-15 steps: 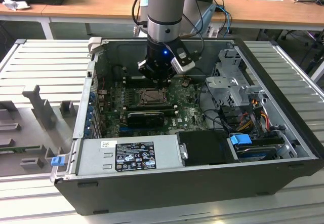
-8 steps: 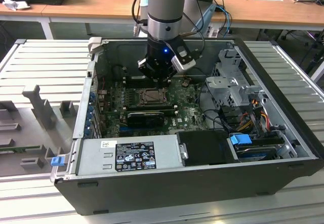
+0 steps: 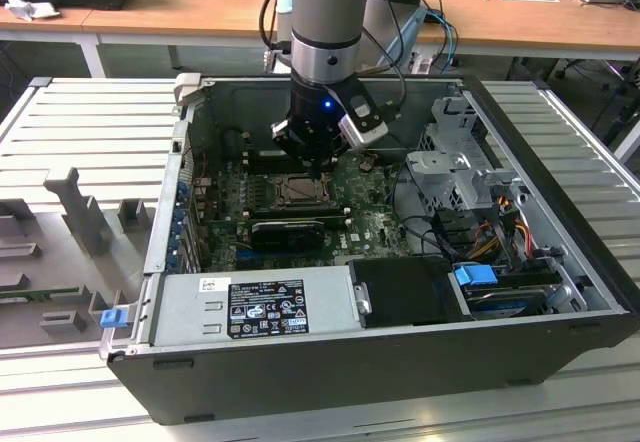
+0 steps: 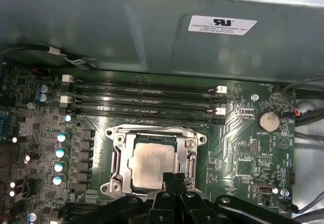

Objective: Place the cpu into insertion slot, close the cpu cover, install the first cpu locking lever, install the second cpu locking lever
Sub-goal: 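Install the second cpu locking lever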

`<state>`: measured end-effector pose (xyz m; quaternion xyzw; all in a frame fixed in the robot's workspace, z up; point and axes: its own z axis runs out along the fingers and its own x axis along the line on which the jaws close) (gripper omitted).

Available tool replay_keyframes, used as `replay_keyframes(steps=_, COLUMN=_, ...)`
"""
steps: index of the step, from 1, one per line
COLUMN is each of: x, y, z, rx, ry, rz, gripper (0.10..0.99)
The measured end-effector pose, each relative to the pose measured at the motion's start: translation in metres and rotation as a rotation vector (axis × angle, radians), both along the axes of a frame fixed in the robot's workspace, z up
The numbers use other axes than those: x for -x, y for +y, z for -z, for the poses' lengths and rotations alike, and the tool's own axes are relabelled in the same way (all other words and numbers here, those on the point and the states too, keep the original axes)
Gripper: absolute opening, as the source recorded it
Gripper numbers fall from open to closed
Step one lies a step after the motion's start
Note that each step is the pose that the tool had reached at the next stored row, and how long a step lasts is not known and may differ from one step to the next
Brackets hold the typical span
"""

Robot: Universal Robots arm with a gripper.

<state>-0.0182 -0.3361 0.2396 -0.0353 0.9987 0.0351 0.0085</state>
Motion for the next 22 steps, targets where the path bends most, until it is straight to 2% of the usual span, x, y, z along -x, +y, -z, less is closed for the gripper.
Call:
replay_keyframes(steps=1, x=0.0000, y=-0.0013, z=0.0000, rx=0.000, ry=0.0000, rz=0.000, gripper=0.106)
replay_keyframes(steps=4, x=0.0001, y=-0.0110, z=-0.0001, rx=0.000, ry=0.0002, rz=0.000, gripper=0.106)
replay_keyframes(steps=8, x=0.0000, y=-0.0261, z=0.0000, rx=0.000, ry=0.0006, rz=0.000, gripper=0.106)
replay_keyframes(steps=9, x=0.0000, y=-0.0313, z=0.0004, rx=-0.002, ry=0.0077, rz=0.000, gripper=0.106)
replay_keyframes(steps=10, x=0.0003, y=-0.0360, z=0.0015, rx=-0.010, ry=0.0173, rz=0.000, gripper=0.106)
replay_keyframes(steps=11, x=0.0035, y=-0.0384, z=0.0023, rx=-0.017, ry=0.0189, rz=0.000, gripper=0.106)
replay_keyframes(steps=12, x=0.0080, y=-0.0395, z=0.0026, rx=-0.029, ry=0.0188, rz=-0.001, gripper=0.106)
replay_keyframes(steps=13, x=0.0112, y=-0.0399, z=0.0027, rx=-0.036, ry=0.0188, rz=-0.002, gripper=0.106)
replay_keyframes(steps=15, x=0.0196, y=-0.0403, z=0.0028, rx=-0.043, ry=0.0188, rz=-0.002, gripper=0.106)
replay_keyframes(steps=18, x=0.0271, y=-0.0408, z=0.0038, rx=-0.045, ry=0.0189, rz=-0.003, gripper=0.106)
replay_keyframes(steps=20, x=0.0283, y=-0.0409, z=0.0101, rx=-0.045, ry=0.0225, rz=-0.005, gripper=0.106)
replay_keyframes(steps=22, x=0.0291, y=-0.0409, z=0.0168, rx=-0.045, ry=0.0240, rz=-0.008, gripper=0.106)
